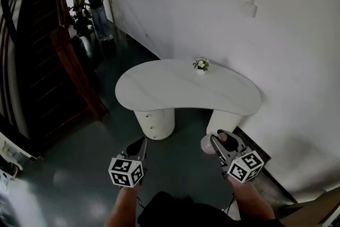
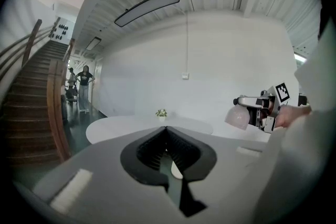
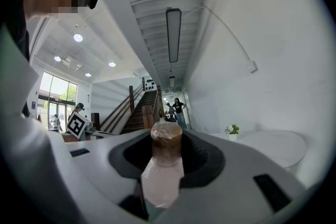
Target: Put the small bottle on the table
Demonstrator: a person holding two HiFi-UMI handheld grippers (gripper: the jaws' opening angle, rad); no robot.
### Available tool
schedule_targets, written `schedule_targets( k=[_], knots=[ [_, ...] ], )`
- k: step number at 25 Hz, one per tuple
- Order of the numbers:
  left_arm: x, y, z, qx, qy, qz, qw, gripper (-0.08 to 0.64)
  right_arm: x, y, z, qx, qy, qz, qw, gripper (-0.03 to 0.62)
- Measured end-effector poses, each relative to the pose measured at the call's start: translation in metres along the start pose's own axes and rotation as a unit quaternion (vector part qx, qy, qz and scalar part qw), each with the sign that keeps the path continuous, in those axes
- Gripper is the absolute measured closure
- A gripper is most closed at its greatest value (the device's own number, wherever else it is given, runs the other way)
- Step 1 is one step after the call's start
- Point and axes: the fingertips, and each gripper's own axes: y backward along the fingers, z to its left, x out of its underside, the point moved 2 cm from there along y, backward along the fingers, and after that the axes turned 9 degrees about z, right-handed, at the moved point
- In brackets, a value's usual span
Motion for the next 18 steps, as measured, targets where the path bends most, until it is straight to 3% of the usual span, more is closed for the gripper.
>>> schedule_targets(
  k=[8,18],
  knots=[
    [0.001,-0.028,0.013,-0.001,0.011,-0.003,0.9999,0.549,0.005,-0.019,-0.025,0.0,-0.007,0.012,1.0,0.448],
    [-0.018,-0.1,0.087,0.004,-0.006,0.006,1.0,0.549,-0.002,-0.106,-0.07,0.025,-0.022,0.018,0.999,0.448]
  ],
)
